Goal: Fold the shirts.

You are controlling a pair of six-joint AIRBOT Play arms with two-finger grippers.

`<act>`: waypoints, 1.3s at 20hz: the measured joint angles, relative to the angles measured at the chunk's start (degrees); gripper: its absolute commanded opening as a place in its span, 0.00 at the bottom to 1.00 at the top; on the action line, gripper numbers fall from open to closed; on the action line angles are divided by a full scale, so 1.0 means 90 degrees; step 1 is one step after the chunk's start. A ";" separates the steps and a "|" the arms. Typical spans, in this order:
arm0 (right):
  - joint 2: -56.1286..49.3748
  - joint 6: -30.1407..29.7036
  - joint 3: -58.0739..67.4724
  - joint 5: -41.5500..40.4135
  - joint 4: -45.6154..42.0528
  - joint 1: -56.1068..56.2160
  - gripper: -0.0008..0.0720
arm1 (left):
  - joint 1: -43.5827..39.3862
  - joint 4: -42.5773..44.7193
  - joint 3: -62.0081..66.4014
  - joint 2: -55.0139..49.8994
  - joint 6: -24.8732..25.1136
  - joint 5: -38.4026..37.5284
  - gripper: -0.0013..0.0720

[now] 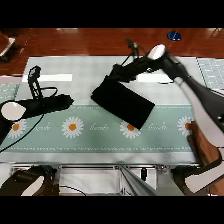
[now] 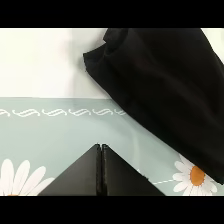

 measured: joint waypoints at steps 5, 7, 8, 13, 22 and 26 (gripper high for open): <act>0.1613 -0.0085 -0.0495 0.1423 -0.1440 -0.1564 0.58 | -0.0032 -0.0039 -0.0039 -0.0041 -0.0010 0.0087 0.05; 0.2698 0.0087 -0.1535 0.1297 -0.2251 -0.2232 0.58 | -0.0039 -0.0041 -0.0046 -0.0049 -0.0019 0.0100 0.05; 0.3249 0.0267 -0.2222 0.1054 -0.2514 -0.2514 0.58 | -0.0053 -0.0044 -0.0046 -0.0051 -0.0019 0.0104 0.05; 0.5343 0.1127 -0.6147 -0.1056 -0.1846 -0.2953 0.57 | -0.0170 -0.0068 -0.0046 -0.0061 -0.0017 0.0160 0.05; 0.3789 0.0522 -0.7191 -0.2552 0.0481 -0.1800 0.57 | -0.0243 -0.0151 -0.0053 -0.0228 -0.0012 0.0274 0.05; 0.2824 0.0146 -0.6562 -0.2149 0.0942 -0.1491 0.45 | -0.0243 -0.0163 -0.0066 -0.0347 -0.0010 0.0289 0.05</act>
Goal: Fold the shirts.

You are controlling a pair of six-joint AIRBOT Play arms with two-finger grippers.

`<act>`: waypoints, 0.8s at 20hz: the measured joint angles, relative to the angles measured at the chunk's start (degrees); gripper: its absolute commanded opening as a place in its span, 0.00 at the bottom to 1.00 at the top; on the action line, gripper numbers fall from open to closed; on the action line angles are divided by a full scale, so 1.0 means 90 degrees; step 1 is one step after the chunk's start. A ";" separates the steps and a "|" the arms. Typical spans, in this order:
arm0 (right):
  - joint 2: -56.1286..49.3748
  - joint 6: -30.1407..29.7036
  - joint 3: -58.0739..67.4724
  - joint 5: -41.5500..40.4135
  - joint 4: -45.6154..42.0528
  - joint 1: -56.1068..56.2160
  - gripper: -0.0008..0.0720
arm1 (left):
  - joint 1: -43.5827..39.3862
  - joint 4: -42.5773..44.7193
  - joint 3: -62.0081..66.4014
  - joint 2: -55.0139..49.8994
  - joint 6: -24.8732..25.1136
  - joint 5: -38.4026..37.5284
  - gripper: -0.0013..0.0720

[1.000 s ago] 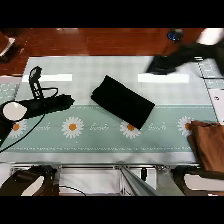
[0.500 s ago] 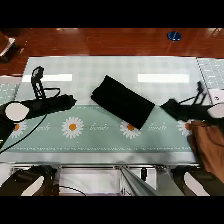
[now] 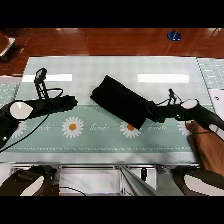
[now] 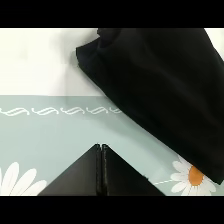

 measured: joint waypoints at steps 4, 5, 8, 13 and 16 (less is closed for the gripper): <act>-0.0653 -0.0556 0.0850 0.0204 0.0223 0.0376 0.04 | 0.0000 -0.0017 0.0000 -0.0087 0.0000 -0.0005 0.05; -0.0724 -0.0719 0.1105 0.0342 0.0265 0.0440 0.04 | 0.0000 -0.0024 0.0000 -0.0097 0.0000 -0.0002 0.05; -0.0828 -0.1064 0.2076 0.0913 0.0265 0.0500 0.04 | 0.0000 -0.0046 0.0000 -0.0112 0.0000 -0.0002 0.05; -0.0627 -0.1355 0.3934 0.2339 0.0102 0.0170 0.04 | 0.0000 -0.0053 0.0000 -0.0119 0.0000 -0.0002 0.05; -0.0323 -0.1052 0.4908 0.3002 -0.0311 -0.0430 0.04 | -0.0005 -0.0124 0.0000 -0.0119 0.0000 -0.0005 0.05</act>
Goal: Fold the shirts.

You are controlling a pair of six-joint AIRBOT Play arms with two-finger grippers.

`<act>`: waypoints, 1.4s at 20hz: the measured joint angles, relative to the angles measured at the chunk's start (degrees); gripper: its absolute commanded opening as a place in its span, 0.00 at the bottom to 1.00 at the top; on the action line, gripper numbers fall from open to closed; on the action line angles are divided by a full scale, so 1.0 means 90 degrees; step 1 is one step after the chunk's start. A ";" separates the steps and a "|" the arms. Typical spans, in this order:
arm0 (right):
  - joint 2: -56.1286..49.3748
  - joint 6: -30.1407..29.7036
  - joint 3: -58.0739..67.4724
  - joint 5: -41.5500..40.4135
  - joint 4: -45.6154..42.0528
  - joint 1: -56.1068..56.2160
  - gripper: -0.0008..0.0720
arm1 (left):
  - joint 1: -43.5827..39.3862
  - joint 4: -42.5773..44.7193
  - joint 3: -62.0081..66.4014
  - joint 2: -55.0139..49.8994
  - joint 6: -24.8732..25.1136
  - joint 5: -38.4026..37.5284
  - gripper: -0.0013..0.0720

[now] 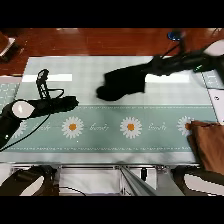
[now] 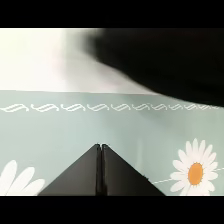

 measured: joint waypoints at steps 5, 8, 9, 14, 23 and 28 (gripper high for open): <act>0.0668 0.0816 0.0882 0.0945 -0.0580 -0.1489 0.04 | -0.0092 -0.0131 0.0000 0.0000 0.0002 0.0053 0.05; 0.1069 0.1287 0.1032 0.1401 -0.0675 -0.2538 0.04 | -0.0172 -0.0287 0.0000 0.0000 0.0002 0.0221 0.05; 0.1185 0.1418 0.1054 0.1613 -0.0721 -0.2919 0.04 | -0.0206 -0.0323 0.0000 0.0000 0.0002 0.0274 0.05; 0.1702 0.1780 0.1112 0.2749 -0.1107 -0.4648 0.04 | -0.0350 -0.0403 0.0000 0.0000 0.0002 0.0457 0.05; 0.3079 0.1972 0.0585 0.3818 -0.4029 -0.5921 0.04 | -0.0432 -0.0425 0.0000 -0.0066 0.0005 0.0588 0.05; 0.4029 0.2295 -0.0767 0.3893 -0.6523 -0.6013 0.45 | -0.0464 -0.0427 0.0000 -0.0272 0.0007 0.0663 0.05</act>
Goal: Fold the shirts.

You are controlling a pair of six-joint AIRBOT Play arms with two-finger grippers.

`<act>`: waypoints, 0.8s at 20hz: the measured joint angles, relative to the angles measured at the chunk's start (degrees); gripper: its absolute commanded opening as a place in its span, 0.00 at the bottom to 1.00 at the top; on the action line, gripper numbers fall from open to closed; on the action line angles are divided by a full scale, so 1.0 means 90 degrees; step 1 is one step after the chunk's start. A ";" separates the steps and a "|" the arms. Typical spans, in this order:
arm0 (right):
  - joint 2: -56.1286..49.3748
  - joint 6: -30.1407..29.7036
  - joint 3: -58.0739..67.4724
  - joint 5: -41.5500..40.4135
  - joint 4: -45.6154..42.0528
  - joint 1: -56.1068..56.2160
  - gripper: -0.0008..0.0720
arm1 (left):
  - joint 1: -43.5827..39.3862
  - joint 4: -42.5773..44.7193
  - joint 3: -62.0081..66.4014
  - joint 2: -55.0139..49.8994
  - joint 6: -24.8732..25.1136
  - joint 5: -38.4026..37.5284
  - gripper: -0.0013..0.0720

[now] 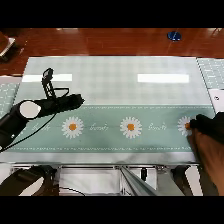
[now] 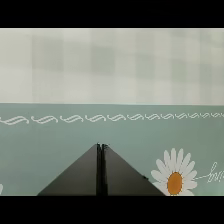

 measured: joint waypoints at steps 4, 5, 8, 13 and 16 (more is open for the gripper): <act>0.0216 0.0253 -0.0945 -0.0092 -0.0704 0.0002 0.57 | -0.0155 0.0000 0.0000 -0.0202 0.0007 0.0085 0.05; 0.0192 0.0282 -0.1020 -0.0160 -0.0750 0.0041 0.57 | -0.0187 0.0000 0.0007 -0.0240 0.0007 0.0090 0.05; -0.0083 0.0301 -0.0726 -0.0748 -0.0597 0.0367 0.20 | -0.0041 0.0000 0.0250 -0.0284 0.0053 0.0141 0.09; -0.1030 -0.0170 0.0920 -0.2603 0.1481 0.1598 0.04 | 0.0797 0.0007 0.1695 -0.0287 0.0104 -0.0146 0.05; -0.1613 -0.0561 0.1263 -0.3580 0.2752 0.2985 0.04 | 0.0721 0.0051 0.2761 -0.0284 0.0464 -0.0534 0.05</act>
